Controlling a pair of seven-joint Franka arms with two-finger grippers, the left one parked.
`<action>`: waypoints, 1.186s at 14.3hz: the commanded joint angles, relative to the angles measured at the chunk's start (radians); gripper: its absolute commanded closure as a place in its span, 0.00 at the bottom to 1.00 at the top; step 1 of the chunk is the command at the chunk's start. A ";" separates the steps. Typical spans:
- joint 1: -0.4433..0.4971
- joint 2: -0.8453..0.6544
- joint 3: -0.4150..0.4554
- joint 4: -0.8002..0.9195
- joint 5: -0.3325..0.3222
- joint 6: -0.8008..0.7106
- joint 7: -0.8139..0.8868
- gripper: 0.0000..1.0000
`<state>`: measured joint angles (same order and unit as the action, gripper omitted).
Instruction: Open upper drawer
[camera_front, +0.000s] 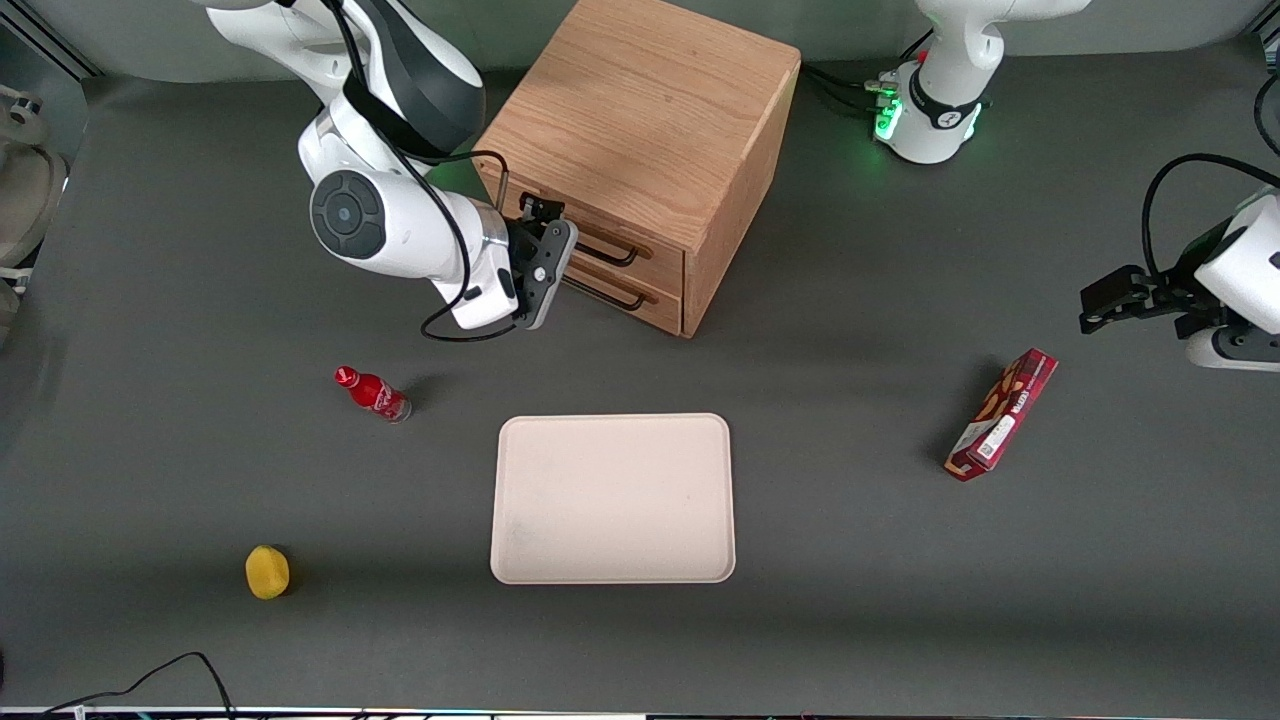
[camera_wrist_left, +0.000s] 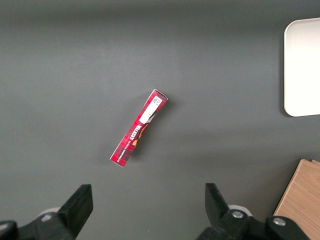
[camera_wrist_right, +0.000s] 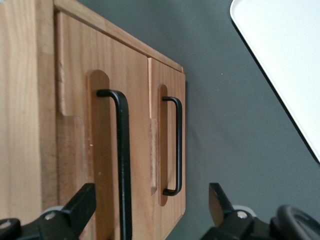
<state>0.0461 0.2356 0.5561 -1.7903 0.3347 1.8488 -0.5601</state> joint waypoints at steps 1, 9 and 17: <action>-0.005 -0.055 -0.002 -0.080 0.026 0.055 -0.043 0.00; -0.003 -0.052 0.008 -0.120 0.062 0.109 -0.041 0.00; -0.002 -0.050 0.030 -0.179 0.081 0.202 -0.034 0.00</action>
<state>0.0458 0.2125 0.5854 -1.9243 0.3832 2.0091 -0.5716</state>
